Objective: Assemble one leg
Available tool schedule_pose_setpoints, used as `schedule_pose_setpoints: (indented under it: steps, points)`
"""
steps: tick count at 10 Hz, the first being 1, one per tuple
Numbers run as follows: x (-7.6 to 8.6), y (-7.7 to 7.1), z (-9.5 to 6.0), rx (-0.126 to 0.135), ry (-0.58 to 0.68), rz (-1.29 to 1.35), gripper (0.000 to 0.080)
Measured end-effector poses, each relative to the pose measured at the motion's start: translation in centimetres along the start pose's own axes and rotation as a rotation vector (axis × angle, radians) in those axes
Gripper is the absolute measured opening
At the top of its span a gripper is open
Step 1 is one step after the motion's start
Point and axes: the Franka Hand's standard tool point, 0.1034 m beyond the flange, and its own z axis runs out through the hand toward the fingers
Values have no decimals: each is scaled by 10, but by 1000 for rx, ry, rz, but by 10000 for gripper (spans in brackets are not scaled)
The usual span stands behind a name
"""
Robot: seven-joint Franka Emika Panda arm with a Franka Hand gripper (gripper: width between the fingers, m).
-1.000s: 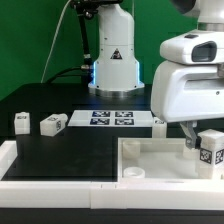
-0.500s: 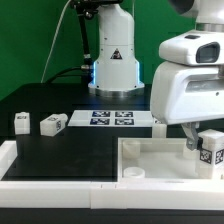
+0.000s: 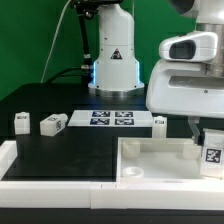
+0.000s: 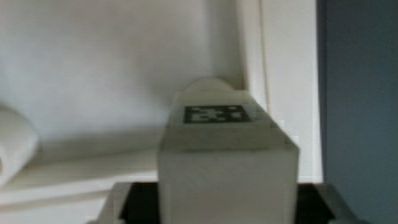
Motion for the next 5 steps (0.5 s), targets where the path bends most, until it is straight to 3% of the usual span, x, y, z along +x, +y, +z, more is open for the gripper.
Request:
schedule_pose_setpoints:
  steps: [2,5]
  points:
    - [1,0,1,8,2,309,291]
    - [3,3,1,-10,7,730,291]
